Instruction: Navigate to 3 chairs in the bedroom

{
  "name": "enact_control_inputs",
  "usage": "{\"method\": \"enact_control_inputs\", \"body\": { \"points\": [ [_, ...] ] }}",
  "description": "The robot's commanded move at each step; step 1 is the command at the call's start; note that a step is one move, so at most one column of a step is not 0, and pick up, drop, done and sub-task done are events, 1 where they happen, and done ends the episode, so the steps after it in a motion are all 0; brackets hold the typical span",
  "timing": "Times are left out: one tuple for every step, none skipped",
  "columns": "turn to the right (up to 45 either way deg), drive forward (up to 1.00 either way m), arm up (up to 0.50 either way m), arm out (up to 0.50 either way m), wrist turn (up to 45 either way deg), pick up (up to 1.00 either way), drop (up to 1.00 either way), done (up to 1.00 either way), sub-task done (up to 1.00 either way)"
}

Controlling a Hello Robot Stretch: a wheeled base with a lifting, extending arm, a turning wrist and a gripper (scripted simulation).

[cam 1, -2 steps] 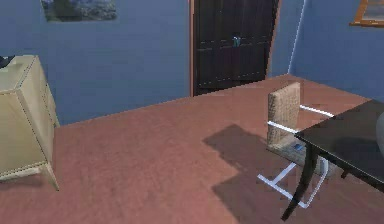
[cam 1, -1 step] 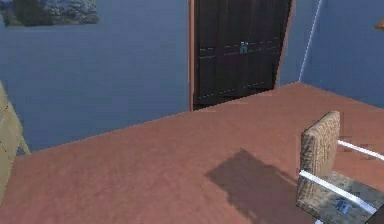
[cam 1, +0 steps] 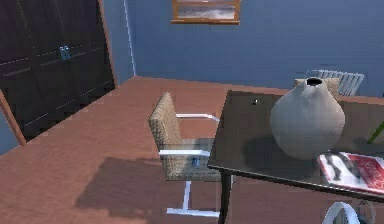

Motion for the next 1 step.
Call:
{"method": "enact_control_inputs", "body": {
  "points": [
    [0.0,0.00,0.00,0.00,0.0,0.00,0.00,1.00,0.00]
  ]
}}
